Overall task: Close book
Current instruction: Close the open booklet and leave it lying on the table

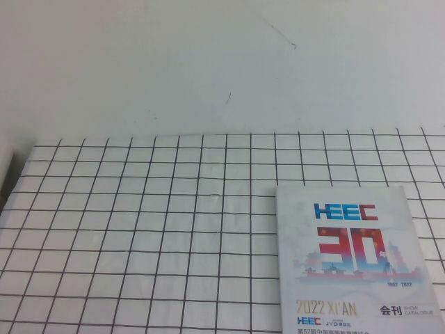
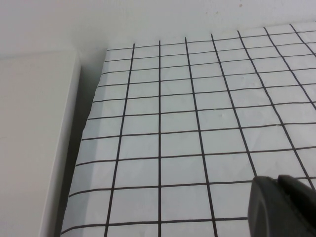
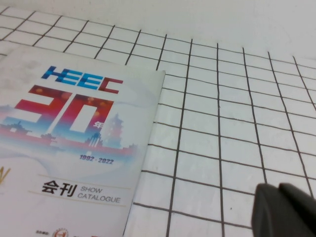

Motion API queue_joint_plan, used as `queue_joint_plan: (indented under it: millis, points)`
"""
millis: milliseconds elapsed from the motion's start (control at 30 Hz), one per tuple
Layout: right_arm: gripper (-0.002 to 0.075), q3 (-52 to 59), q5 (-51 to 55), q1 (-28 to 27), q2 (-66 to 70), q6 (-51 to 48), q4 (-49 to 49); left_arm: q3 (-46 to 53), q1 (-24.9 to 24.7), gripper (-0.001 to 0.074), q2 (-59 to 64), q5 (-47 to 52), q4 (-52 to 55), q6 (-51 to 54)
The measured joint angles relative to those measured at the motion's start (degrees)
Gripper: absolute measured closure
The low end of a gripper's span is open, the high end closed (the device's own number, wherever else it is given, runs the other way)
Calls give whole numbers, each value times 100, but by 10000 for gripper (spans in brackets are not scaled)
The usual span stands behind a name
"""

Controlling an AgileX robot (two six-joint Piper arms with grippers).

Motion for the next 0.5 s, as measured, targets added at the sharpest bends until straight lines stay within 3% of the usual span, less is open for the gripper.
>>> queue_joint_plan:
  millis: [500]
  points:
    - [729,0,0,0,0,0,-42,0,0,738,0,0,0,0]
